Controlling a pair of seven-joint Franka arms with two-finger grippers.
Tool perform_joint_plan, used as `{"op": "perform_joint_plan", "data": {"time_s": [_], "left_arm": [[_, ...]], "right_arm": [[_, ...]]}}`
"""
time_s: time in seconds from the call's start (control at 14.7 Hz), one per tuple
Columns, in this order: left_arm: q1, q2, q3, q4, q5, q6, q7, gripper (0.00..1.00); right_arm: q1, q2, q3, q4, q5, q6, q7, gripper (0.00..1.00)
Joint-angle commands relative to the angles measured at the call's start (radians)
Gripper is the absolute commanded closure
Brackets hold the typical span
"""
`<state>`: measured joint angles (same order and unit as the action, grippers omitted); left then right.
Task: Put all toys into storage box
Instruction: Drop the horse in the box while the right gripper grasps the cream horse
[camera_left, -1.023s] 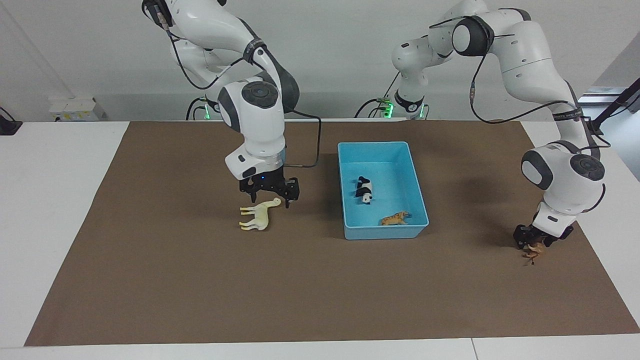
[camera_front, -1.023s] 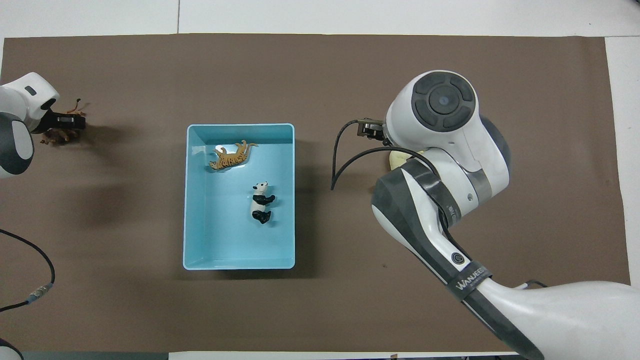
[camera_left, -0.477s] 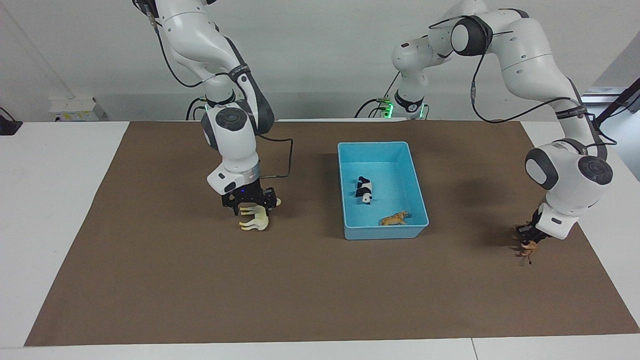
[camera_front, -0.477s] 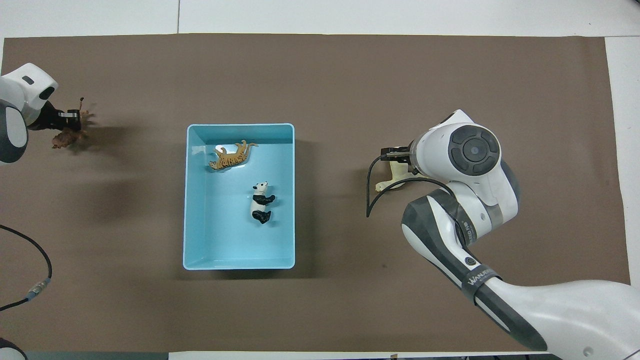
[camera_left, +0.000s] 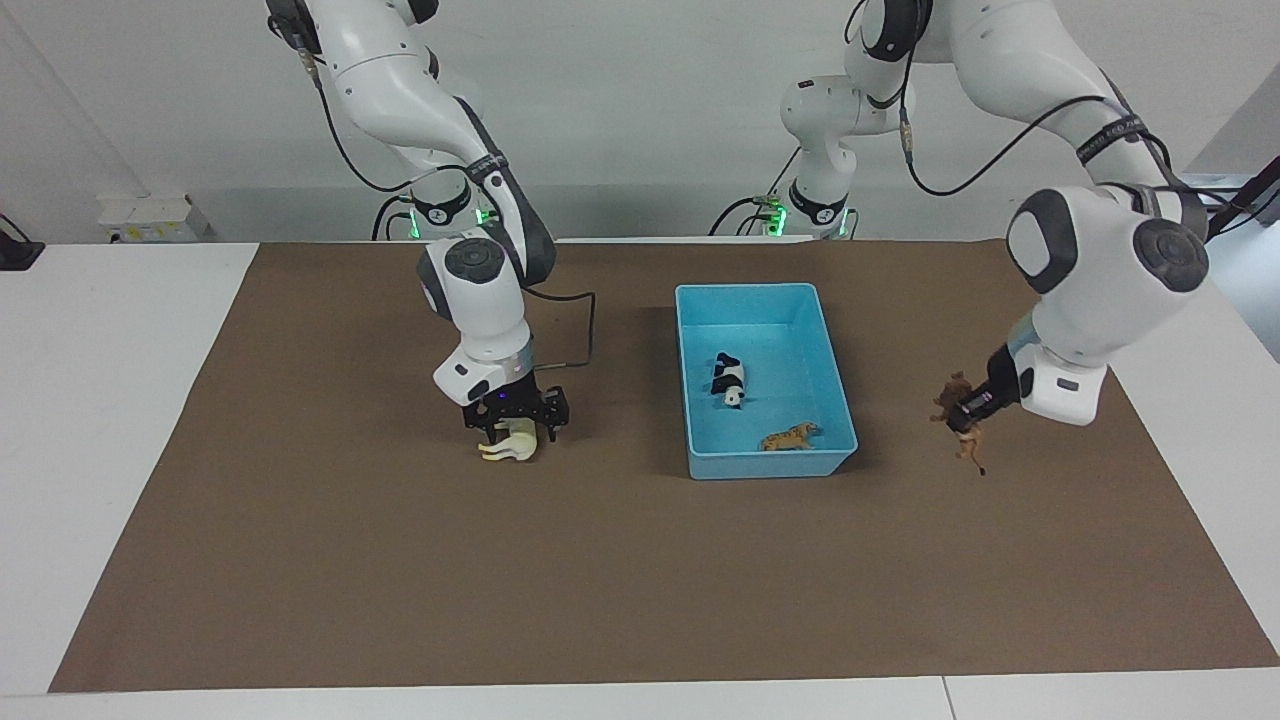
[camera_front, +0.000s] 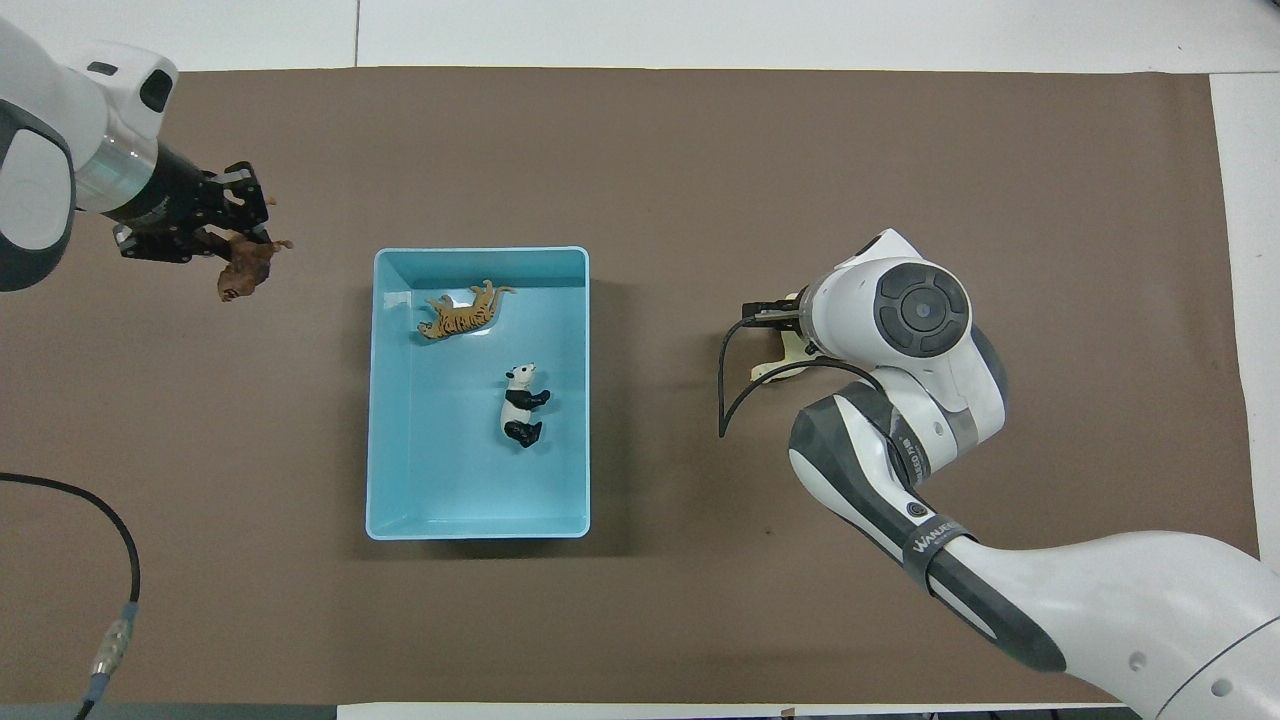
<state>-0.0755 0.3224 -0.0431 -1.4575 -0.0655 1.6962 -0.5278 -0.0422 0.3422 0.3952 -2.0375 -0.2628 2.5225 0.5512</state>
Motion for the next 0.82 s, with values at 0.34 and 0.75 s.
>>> {"op": "perform_joint_plan", "data": {"time_s": [0.34,0.75], "left_arm": [[-0.265,-0.227,0.019,-0.459,-0.026,0.204,-0.268,0.69],[-0.285,-0.261,0.02,-0.509,-0.027,0.217,-0.305,0.0]], "right_arm": [[-0.011,0.032,0.002,-0.03,-0.024,0.085,-0.01,0.0],[-0.008,0.032,0.002,0.003,-0.027,0.021,0.027,1.0]]}}
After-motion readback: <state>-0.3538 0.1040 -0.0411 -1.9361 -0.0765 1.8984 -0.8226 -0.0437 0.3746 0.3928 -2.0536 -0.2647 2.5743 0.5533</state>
